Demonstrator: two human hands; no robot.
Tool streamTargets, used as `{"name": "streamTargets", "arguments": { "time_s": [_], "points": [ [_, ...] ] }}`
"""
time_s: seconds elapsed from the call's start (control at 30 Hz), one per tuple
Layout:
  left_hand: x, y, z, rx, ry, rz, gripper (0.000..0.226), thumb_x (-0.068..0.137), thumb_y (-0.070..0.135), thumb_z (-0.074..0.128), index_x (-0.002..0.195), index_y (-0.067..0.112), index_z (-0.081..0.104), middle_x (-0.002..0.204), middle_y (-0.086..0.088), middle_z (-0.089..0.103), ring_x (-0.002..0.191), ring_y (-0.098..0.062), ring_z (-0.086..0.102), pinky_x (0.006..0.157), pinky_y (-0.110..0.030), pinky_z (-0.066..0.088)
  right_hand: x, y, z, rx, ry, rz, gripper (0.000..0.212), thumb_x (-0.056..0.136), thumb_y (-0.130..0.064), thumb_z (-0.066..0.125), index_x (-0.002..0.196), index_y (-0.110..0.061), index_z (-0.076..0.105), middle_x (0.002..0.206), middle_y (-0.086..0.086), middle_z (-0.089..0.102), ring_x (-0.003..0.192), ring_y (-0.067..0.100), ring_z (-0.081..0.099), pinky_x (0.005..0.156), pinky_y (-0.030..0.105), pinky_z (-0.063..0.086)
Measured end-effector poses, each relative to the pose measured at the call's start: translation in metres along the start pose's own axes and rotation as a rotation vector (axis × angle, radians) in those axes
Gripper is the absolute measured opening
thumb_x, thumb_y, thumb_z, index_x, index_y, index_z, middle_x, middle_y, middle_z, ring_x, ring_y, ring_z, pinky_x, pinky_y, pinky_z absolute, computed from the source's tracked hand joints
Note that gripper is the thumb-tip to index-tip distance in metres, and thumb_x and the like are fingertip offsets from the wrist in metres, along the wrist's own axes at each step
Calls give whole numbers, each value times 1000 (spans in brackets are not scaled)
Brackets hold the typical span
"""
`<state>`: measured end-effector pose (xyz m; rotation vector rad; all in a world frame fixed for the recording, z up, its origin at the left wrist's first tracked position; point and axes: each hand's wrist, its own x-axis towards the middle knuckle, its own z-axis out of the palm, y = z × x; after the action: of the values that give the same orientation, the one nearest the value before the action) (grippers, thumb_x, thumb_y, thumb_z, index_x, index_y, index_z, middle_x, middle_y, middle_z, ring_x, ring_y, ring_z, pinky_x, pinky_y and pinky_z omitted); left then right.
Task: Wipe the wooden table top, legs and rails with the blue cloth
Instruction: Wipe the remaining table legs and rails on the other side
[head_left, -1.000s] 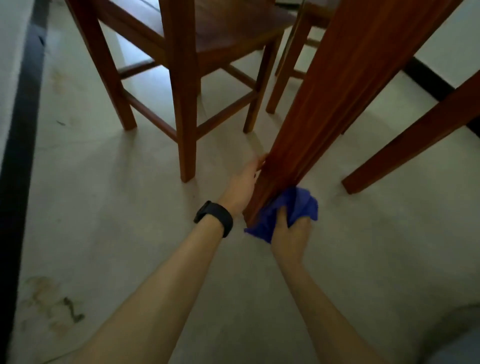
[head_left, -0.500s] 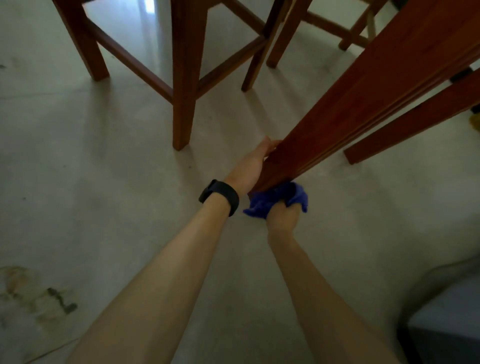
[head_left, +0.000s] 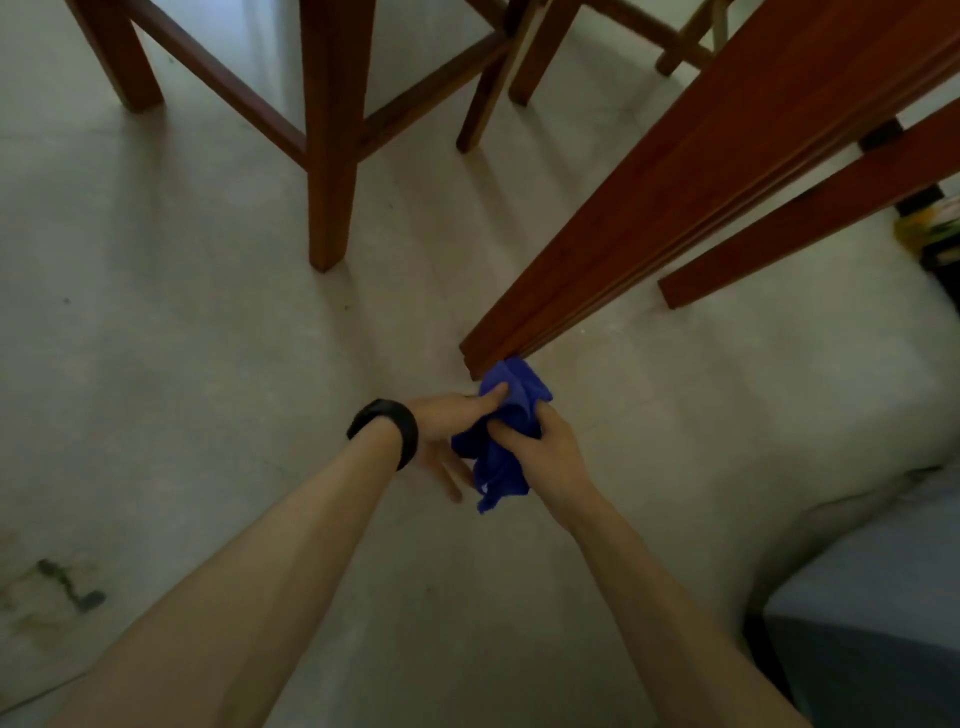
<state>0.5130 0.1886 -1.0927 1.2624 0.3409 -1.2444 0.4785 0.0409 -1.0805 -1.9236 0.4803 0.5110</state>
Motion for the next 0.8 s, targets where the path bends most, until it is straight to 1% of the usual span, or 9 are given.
{"name": "streamTargets", "arguments": {
  "time_s": [0.17,0.23,0.33,0.4,0.5,0.57,0.63,0.7,0.8],
  "points": [
    [3,-13,-24,-355,41,204,36,94,18,65,129,20,54,128,-10,58,107,-32,65,82,-49,59,-3,-9,-18,276,-235,135,35,87,-4,57,120,-12,66,121,8,68,111,28,64,96,48,52],
    [-1,-10,-30,-388,149,243,22,96,19,58,118,22,58,120,-8,61,102,-29,65,74,-44,58,-2,-16,-32,326,-116,105,30,89,-9,54,114,-13,69,121,4,69,114,27,63,102,47,46],
    [-5,12,-41,-447,668,515,7,99,25,51,105,26,53,103,-3,61,94,-26,61,73,-37,50,1,-36,-49,387,183,-32,29,96,-20,53,123,-19,63,128,2,64,116,25,61,102,45,46],
    [-6,34,-37,-364,906,722,15,98,27,48,113,28,52,110,-2,57,98,-23,59,79,-35,49,3,-54,-50,326,225,-156,37,99,-30,50,136,-27,52,134,-4,58,123,20,56,105,44,43],
    [9,58,11,-277,749,790,35,97,44,44,131,40,45,132,1,47,113,-18,54,91,-35,47,7,-81,-40,281,162,-304,50,100,-48,39,147,-34,37,139,-13,53,128,9,51,108,40,39],
    [25,57,47,-155,791,806,47,96,57,37,141,45,34,140,0,38,119,-16,45,101,-37,41,9,-91,-33,314,160,-327,49,101,-52,31,147,-35,35,140,-15,50,130,6,48,112,43,36],
    [47,33,47,-139,840,795,47,98,53,39,142,39,35,132,0,44,113,-21,51,95,-36,45,10,-95,-32,310,156,-319,41,102,-52,29,141,-40,37,141,-15,48,131,7,45,112,47,37],
    [73,-4,25,-21,745,571,40,99,40,45,138,30,43,122,-3,57,104,-27,61,87,-38,52,8,-95,-34,299,133,-309,37,101,-54,28,136,-45,35,138,-16,47,133,9,43,111,50,38],
    [83,-45,3,124,616,298,22,101,23,43,118,18,55,110,-10,62,103,-29,58,93,-40,46,7,-95,-39,284,100,-313,47,92,-64,30,136,-47,31,138,-18,45,135,9,40,111,52,37]
  ]
}}
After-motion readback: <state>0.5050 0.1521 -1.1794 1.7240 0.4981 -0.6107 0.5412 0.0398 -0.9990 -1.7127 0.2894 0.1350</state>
